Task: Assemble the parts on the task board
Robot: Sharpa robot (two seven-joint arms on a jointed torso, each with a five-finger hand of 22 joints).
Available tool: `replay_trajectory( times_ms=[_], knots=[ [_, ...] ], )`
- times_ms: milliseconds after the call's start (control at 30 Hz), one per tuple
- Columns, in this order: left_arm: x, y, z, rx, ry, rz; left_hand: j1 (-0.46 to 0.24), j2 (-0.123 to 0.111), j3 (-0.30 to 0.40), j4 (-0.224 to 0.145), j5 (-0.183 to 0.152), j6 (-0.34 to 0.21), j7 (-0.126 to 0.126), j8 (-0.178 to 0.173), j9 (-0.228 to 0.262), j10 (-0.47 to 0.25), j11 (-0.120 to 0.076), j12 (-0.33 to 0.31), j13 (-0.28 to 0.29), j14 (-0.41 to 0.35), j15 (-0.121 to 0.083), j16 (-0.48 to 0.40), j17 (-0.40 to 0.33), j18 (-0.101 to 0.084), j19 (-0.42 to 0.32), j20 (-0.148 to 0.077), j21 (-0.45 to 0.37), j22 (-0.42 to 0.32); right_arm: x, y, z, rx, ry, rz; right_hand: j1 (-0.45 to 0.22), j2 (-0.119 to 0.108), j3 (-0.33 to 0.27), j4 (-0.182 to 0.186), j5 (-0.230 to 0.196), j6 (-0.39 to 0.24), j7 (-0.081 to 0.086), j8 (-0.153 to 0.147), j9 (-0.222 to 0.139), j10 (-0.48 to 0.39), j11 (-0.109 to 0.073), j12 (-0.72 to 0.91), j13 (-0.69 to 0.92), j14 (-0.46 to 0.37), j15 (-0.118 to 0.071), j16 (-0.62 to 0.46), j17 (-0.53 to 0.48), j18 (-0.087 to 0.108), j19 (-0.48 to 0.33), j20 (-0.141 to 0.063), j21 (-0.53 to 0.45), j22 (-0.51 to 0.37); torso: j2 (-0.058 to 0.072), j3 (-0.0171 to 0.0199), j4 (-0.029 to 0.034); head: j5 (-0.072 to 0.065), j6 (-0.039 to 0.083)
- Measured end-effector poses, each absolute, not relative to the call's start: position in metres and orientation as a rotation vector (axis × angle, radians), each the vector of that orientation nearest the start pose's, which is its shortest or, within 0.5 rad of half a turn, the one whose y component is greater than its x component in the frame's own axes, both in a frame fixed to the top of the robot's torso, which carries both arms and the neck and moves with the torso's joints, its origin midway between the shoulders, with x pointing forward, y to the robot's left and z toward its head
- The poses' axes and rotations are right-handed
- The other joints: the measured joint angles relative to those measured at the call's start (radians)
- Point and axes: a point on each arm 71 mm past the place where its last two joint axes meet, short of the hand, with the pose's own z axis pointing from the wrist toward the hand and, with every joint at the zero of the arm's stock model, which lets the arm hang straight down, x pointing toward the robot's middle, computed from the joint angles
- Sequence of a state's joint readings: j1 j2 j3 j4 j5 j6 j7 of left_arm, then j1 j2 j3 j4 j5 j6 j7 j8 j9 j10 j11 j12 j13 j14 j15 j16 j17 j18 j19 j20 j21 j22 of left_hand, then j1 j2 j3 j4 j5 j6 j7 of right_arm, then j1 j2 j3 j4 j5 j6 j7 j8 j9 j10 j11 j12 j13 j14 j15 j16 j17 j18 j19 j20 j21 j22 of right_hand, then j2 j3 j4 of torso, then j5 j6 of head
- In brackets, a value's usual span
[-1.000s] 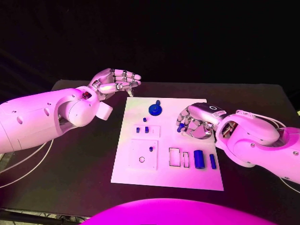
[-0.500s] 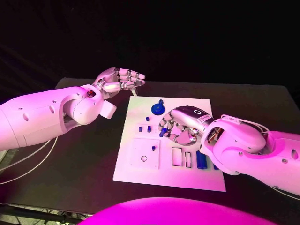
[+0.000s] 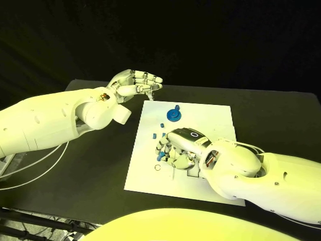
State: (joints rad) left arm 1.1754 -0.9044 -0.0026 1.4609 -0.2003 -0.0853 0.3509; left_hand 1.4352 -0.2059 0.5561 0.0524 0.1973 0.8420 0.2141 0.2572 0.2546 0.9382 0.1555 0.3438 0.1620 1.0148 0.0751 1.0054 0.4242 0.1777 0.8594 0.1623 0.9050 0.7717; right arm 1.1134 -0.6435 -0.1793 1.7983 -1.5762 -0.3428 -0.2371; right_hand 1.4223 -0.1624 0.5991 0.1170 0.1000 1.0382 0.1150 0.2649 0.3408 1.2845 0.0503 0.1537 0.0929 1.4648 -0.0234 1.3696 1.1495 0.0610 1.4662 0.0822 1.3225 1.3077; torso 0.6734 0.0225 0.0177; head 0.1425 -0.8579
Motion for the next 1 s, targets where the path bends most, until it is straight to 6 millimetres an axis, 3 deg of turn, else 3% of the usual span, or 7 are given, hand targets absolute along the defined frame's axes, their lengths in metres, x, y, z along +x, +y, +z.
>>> replay_trajectory(
  times_ms=[300,1000],
  knots=[
    [0.493,0.244,-0.180,-0.904,1.563,-1.576,0.000,0.000,0.000,0.000,0.000,0.000,0.000,0.000,0.000,0.000,0.000,0.000,0.000,0.000,0.000,0.000,0.000,0.000,0.000,0.000,0.000,0.000,0.358,-0.037,-0.241,-0.438,1.772,0.980,-0.003,-0.003,0.004,-0.004,-0.002,-0.002,-0.002,0.000,0.000,0.000,0.000,0.000,0.000,0.000,0.000,0.000,-0.001,0.000,0.000,0.000,-0.002,0.000,0.000,0.0011,-0.0007,0.015,-0.010],
    [0.494,0.244,-0.180,-0.906,1.565,-1.573,0.000,0.000,0.000,0.000,0.000,0.000,0.000,0.000,0.000,0.000,0.000,0.000,0.000,0.000,0.000,0.000,-0.001,0.000,0.000,0.000,0.000,0.000,0.355,-0.034,-0.253,-0.469,1.809,0.973,-0.011,-0.002,0.004,-0.004,-0.004,-0.002,0.000,0.001,0.000,0.002,0.002,-0.004,0.001,0.000,0.000,0.000,-0.003,0.000,0.000,0.000,-0.005,0.000,0.000,0.0012,-0.0007,0.018,-0.015]
  ],
)
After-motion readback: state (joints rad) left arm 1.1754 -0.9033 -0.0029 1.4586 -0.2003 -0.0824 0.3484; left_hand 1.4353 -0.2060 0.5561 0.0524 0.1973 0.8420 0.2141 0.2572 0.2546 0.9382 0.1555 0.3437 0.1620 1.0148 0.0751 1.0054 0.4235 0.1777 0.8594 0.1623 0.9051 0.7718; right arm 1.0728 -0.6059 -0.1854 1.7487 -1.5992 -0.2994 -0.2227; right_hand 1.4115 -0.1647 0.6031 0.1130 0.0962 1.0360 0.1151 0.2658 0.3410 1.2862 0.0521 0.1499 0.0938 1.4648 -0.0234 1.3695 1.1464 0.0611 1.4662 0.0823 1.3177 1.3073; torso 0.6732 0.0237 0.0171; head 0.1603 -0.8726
